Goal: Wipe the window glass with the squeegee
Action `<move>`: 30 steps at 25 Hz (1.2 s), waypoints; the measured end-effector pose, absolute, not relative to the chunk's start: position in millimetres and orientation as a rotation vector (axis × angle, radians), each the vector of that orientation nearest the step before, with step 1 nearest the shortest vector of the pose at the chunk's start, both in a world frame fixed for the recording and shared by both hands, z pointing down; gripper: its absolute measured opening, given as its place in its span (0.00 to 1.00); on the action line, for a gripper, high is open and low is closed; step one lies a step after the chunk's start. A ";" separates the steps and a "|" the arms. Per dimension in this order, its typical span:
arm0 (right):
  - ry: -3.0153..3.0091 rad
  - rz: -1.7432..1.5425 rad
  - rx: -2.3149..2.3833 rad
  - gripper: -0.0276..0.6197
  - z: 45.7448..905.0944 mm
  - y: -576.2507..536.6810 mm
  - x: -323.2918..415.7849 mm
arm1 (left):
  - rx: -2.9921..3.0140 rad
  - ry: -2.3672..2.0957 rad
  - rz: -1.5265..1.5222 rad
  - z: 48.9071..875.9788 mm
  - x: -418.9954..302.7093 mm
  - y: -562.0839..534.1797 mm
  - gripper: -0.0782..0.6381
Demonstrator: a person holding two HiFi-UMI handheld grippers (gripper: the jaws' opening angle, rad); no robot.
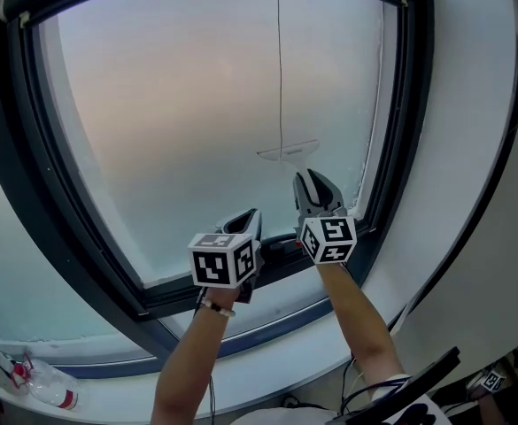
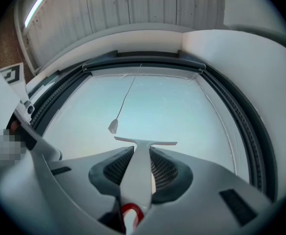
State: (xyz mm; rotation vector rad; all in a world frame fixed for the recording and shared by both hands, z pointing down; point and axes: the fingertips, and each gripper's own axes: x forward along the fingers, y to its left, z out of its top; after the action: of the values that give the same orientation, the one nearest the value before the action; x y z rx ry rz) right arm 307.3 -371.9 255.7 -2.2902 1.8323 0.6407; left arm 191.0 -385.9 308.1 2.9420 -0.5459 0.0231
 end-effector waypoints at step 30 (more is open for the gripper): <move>1.996 0.098 -2.451 0.18 468.3 -369.8 316.4 | 2.764 -0.517 0.122 413.8 197.5 -379.9 0.11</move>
State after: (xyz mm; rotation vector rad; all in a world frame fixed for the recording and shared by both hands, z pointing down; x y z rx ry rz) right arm 316.4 -369.8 468.3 -2.4506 1.9956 0.0978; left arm 197.5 -379.9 413.8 2.7641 -0.5171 0.1221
